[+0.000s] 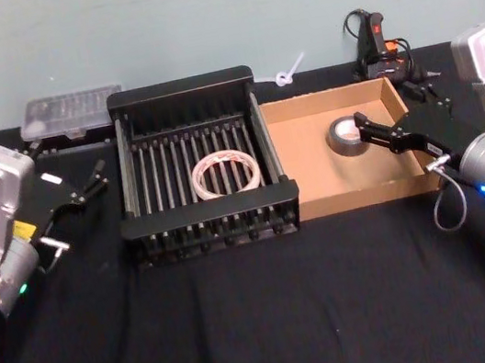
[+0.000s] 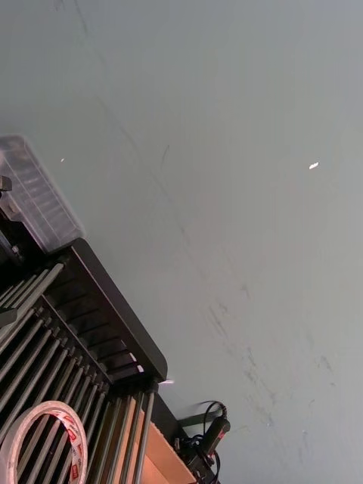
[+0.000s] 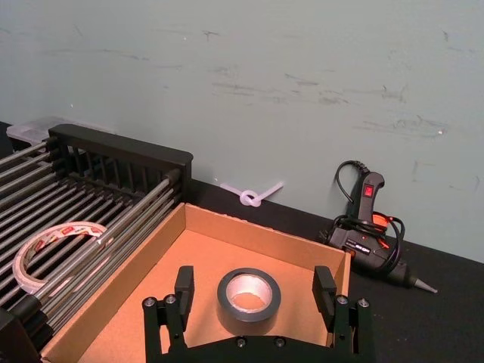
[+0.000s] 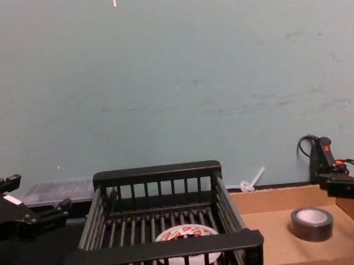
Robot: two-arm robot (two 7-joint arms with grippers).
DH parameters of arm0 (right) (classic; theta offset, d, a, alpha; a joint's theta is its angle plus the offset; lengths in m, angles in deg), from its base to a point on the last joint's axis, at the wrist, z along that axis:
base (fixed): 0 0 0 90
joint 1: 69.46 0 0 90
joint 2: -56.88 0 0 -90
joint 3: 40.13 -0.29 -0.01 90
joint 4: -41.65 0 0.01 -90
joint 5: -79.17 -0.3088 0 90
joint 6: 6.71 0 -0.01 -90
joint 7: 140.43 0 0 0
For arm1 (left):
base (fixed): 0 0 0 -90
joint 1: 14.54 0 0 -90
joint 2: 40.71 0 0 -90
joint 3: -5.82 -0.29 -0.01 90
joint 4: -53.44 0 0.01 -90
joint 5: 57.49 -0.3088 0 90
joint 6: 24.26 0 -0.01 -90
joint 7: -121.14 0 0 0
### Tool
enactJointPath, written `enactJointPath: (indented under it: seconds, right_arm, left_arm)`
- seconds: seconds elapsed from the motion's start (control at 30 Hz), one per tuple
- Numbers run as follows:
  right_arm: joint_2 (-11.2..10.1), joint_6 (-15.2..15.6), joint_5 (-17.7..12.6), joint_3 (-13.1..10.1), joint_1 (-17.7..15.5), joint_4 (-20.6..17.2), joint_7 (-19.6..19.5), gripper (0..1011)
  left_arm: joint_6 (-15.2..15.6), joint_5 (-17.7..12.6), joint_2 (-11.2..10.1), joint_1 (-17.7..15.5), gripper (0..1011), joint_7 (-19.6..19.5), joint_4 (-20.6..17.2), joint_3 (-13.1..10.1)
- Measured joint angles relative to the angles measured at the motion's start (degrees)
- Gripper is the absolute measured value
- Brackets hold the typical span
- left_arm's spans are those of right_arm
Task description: Pick up the white tape and place it into the black box , Pick up the silver tape and place it into the brown box.
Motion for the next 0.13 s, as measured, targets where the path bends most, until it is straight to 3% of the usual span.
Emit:
enactJointPath:
  seconds: [0.13]
  right_arm:
    - [0.00,0.00,0.00,0.00,0.00,0.00,0.00,1000]
  left_arm:
    - [0.00,0.00,0.00,0.00,1001,0.00,0.00,0.00]
